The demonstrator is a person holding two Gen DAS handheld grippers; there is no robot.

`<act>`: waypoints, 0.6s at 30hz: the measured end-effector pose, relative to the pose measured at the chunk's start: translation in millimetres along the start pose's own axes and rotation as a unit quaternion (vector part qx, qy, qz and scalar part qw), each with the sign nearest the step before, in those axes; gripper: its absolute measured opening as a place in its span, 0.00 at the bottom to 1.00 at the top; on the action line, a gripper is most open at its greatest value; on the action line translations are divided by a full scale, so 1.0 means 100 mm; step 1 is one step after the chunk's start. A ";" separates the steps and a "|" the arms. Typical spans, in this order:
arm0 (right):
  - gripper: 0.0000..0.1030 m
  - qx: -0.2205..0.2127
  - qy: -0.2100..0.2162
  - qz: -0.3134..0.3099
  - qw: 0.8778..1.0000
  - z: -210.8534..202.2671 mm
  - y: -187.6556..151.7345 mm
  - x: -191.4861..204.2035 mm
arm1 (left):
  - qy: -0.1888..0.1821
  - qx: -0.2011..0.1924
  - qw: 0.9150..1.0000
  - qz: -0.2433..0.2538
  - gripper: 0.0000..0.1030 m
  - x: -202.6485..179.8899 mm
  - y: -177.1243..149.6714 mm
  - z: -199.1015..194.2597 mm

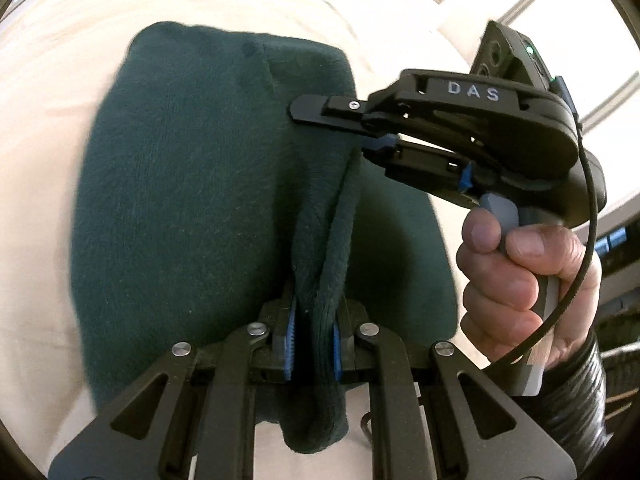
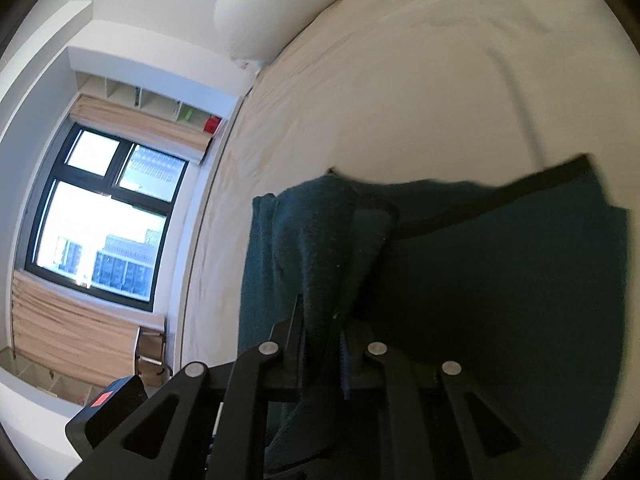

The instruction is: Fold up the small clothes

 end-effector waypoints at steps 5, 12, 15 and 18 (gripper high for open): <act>0.13 -0.009 -0.005 0.021 1.000 -0.24 0.01 -0.28 | -0.011 0.009 1.000 0.022 0.11 -0.34 0.12 0.16; 0.13 -0.007 0.010 0.058 0.998 -0.18 -0.04 -0.62 | -0.050 0.006 0.997 0.051 0.17 -0.42 -0.01 -0.06; 0.18 -0.008 0.019 0.060 0.998 -0.17 -0.06 -0.60 | -0.053 -0.018 0.997 0.051 0.17 -0.29 -0.09 -0.35; 0.30 -0.012 0.023 0.066 0.997 -0.23 -0.14 -0.59 | -0.037 -0.064 0.997 0.028 0.17 0.00 -0.07 -0.63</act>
Point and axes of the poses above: each gripper's, at about its wrist camera, not at the fingertips, and z roughly the way its jaws point, x to its left, y to its top, the point moved 9 cm from there along z, roughly the way its jaws point, and after that the axes turned 14 degrees about x, right-handed, at the moved point
